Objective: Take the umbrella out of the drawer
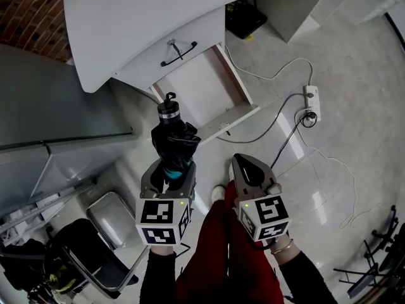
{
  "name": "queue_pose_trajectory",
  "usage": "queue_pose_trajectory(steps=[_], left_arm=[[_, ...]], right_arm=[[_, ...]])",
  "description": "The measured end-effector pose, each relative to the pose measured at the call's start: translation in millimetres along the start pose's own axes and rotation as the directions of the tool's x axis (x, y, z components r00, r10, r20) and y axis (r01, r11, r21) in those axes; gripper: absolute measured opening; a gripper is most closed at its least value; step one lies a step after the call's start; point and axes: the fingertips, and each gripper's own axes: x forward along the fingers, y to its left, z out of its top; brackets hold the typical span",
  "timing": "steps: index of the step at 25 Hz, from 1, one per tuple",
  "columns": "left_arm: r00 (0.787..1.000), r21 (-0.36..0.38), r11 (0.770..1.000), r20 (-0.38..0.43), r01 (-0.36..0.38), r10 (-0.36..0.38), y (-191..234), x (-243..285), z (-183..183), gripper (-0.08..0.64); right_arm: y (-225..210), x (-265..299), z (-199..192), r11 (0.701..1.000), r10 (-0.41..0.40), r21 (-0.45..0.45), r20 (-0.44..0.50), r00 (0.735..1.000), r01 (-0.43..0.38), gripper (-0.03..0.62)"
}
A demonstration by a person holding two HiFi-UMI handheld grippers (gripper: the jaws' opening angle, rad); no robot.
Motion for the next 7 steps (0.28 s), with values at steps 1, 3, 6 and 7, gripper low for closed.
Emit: queue_pose_trajectory(steps=[1, 3, 6, 7], left_arm=[[1.000, -0.002, 1.000, 0.001, -0.001, 0.001, 1, -2, -1, 0.256], [1.000, -0.005, 1.000, 0.004, -0.004, 0.004, 5, -6, -3, 0.256], [1.000, -0.014, 1.000, 0.009, -0.012, 0.012, 12, -15, -8, 0.256], [1.000, -0.018, 1.000, 0.011, -0.015, 0.015, 15, -18, -10, 0.256]], right_arm=[[2, 0, -1, 1.000, 0.002, -0.002, -0.001, 1.000, -0.002, -0.002], [7, 0, -2, 1.000, 0.004, -0.005, 0.000, 1.000, -0.004, -0.002], [15, 0, -4, 1.000, 0.007, -0.009, 0.000, 1.000, -0.007, -0.003], [18, 0, -5, 1.000, 0.008, -0.010, 0.000, 1.000, -0.008, -0.002]])
